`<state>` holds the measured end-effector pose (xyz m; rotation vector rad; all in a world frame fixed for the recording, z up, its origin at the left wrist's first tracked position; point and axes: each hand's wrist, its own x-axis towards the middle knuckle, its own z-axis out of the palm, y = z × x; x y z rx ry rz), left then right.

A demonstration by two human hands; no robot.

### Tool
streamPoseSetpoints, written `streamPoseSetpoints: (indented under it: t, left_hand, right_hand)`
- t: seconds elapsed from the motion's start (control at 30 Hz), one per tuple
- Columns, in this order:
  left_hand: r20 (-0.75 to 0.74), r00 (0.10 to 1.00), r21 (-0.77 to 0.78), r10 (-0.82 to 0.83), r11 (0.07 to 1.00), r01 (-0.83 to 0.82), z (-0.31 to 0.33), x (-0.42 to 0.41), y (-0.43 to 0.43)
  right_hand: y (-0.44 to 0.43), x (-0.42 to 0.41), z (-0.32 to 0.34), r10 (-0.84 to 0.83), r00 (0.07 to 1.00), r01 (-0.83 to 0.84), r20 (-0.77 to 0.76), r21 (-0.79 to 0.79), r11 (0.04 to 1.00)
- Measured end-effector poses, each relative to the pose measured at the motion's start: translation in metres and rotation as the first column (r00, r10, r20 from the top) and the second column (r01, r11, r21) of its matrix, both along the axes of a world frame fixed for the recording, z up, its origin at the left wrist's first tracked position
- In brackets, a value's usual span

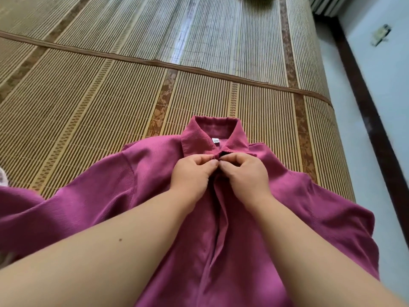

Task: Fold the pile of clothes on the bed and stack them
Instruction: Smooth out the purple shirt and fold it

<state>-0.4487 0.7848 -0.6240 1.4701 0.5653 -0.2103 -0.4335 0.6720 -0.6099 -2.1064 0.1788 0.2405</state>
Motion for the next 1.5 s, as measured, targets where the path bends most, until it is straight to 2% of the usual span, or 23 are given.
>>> streamPoseSetpoints:
  t: [0.07,0.13,0.17,0.27,0.33,0.4,0.6,0.77,0.83,0.9,0.97,1.07,1.3,1.4,1.5]
  left_hand:
    - [0.023,1.000,0.060,0.009,0.998,-0.010,-0.002,-0.002,0.003]
    - [0.073,0.997,0.200,0.032,0.979,-0.046,-0.001,-0.001,0.007]
    - [0.104,0.994,0.264,0.030,0.963,-0.057,0.001,-0.001,0.009]
    - [0.182,0.983,0.382,-0.034,0.923,-0.039,0.011,-0.002,0.009]
    - [0.198,0.975,0.470,-0.100,0.883,-0.005,0.018,-0.004,0.006]
    - [0.191,0.973,0.509,-0.130,0.861,0.015,0.022,-0.003,0.006]
    - [0.183,0.969,0.474,-0.167,0.879,0.061,0.028,-0.001,0.006]
    - [0.187,0.964,0.491,-0.190,0.868,0.076,0.026,-0.005,0.004]
    - [0.182,0.973,0.420,-0.145,0.906,0.057,0.026,-0.006,0.002]
    - [0.113,0.993,0.095,-0.020,0.995,0.009,0.027,-0.005,0.000]
    - [-0.024,0.997,-0.255,0.076,0.964,-0.079,0.029,-0.003,-0.001]
    - [-0.149,0.986,-0.432,0.077,0.892,-0.134,0.028,-0.001,0.003]
    - [-0.171,0.983,-0.465,0.062,0.875,-0.136,0.025,0.000,0.008]
    - [-0.140,0.988,-0.413,0.066,0.903,-0.118,0.024,0.000,0.008]
    - [-0.052,0.998,-0.281,0.041,0.958,-0.054,0.023,-0.001,0.006]
  right_hand:
    - [-0.001,0.001,-0.001,-0.064,0.996,0.071,0.062,-0.114,0.991]
    - [-0.003,0.001,0.002,-0.143,0.979,0.178,0.147,-0.258,0.950]
    - [-0.003,0.001,0.004,-0.130,0.973,0.185,0.189,-0.314,0.931]
    - [0.001,-0.002,0.009,0.117,0.959,0.008,0.258,-0.438,0.899]
    - [0.006,-0.005,0.012,0.145,0.955,-0.034,0.258,-0.393,0.919]
    - [0.008,-0.005,0.014,0.078,0.970,-0.008,0.230,-0.291,0.957]
    - [0.005,-0.004,0.015,0.002,0.994,0.010,0.105,-0.117,0.993]
    - [0.005,-0.004,0.015,-0.025,0.992,0.035,0.127,-0.076,0.996]
    - [0.005,-0.005,0.015,-0.026,0.988,0.035,0.149,-0.064,0.997]
    - [0.004,-0.005,0.014,-0.047,0.988,0.054,0.145,-0.043,0.998]
    - [0.003,-0.003,0.014,-0.068,0.990,0.069,0.127,-0.005,0.998]
    - [0.002,-0.001,0.015,-0.047,0.991,0.048,0.127,-0.004,0.999]
    - [0.002,-0.001,0.015,0.004,0.991,0.003,0.133,-0.051,0.999]
    - [0.002,0.000,0.015,0.015,0.993,-0.008,0.120,-0.062,0.998]
    - [0.002,0.002,0.015,0.032,0.993,-0.021,0.110,-0.095,0.995]
